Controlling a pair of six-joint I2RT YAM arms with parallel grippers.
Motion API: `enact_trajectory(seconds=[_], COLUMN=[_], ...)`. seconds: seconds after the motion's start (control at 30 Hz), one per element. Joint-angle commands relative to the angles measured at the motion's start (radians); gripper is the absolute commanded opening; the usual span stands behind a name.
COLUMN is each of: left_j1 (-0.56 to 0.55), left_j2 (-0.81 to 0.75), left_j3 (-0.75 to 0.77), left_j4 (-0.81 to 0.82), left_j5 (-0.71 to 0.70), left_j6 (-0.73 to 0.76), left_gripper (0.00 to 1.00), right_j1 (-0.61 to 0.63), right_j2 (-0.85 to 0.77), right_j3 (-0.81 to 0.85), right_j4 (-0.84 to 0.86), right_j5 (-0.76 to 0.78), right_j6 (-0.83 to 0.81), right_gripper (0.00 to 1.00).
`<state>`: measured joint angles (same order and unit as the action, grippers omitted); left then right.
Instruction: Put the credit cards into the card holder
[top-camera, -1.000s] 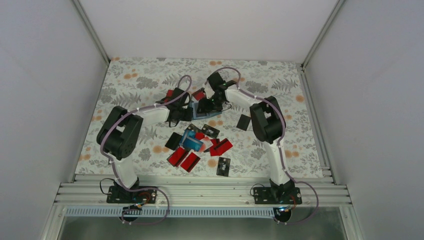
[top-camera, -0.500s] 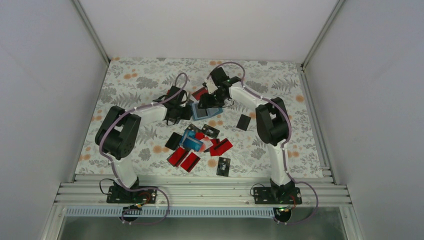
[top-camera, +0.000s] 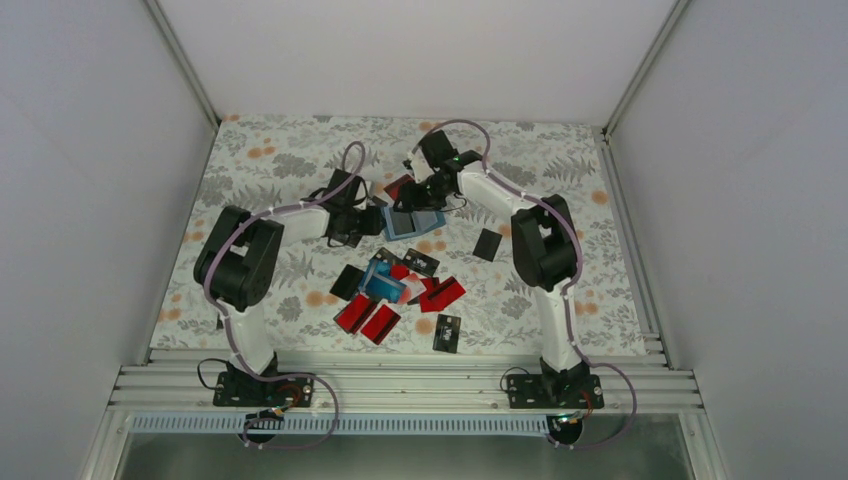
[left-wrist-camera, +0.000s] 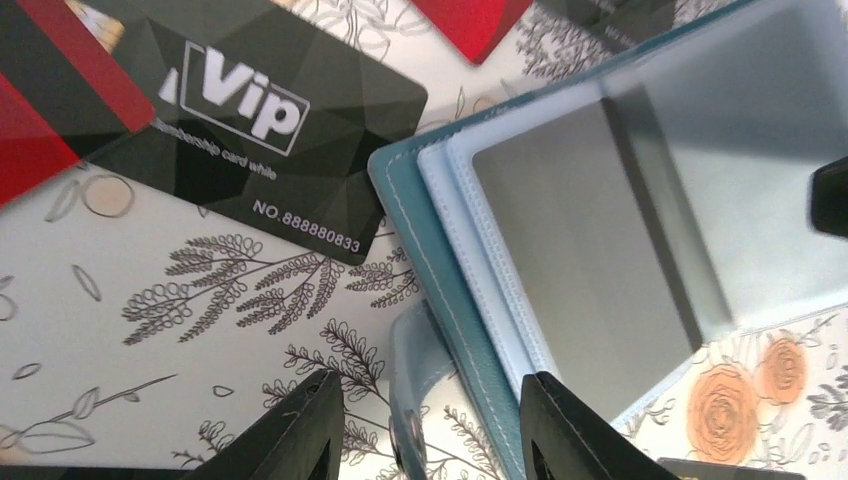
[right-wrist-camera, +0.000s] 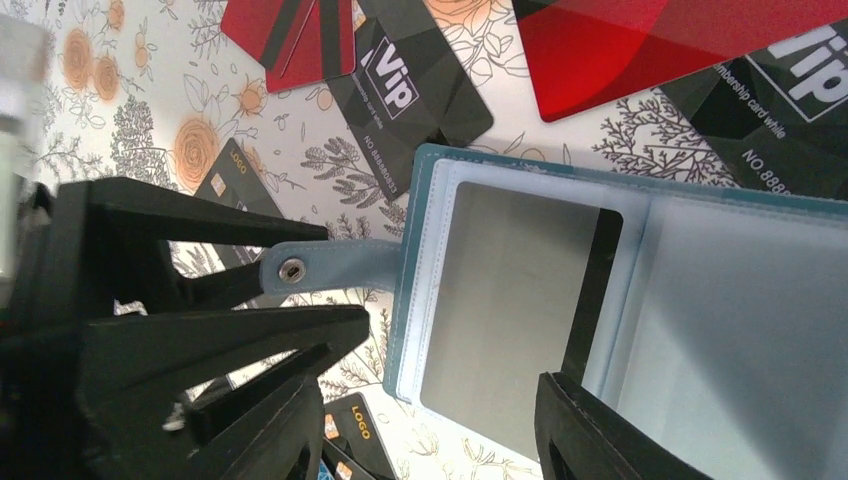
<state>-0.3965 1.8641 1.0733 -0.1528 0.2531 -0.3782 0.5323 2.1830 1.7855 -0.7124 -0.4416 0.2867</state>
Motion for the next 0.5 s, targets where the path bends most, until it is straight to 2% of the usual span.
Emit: enact_trajectory(seconds=[0.0, 0.2, 0.47], left_j1=[0.002, 0.002, 0.002], left_j2=[0.053, 0.057, 0.03], left_j3=[0.026, 0.02, -0.009], left_j4=[0.024, 0.041, 0.072], left_j5=[0.015, -0.011, 0.003], left_j6=[-0.002, 0.011, 0.015], left_gripper=[0.42, 0.16, 0.05], right_j1=[0.023, 0.069, 0.129], right_j2=[0.038, 0.083, 0.157], right_j3=[0.051, 0.109, 0.192], right_j4=[-0.004, -0.062, -0.119], right_j5=[0.045, 0.214, 0.321], right_j6=[0.008, 0.011, 0.02], right_gripper=[0.54, 0.53, 0.52])
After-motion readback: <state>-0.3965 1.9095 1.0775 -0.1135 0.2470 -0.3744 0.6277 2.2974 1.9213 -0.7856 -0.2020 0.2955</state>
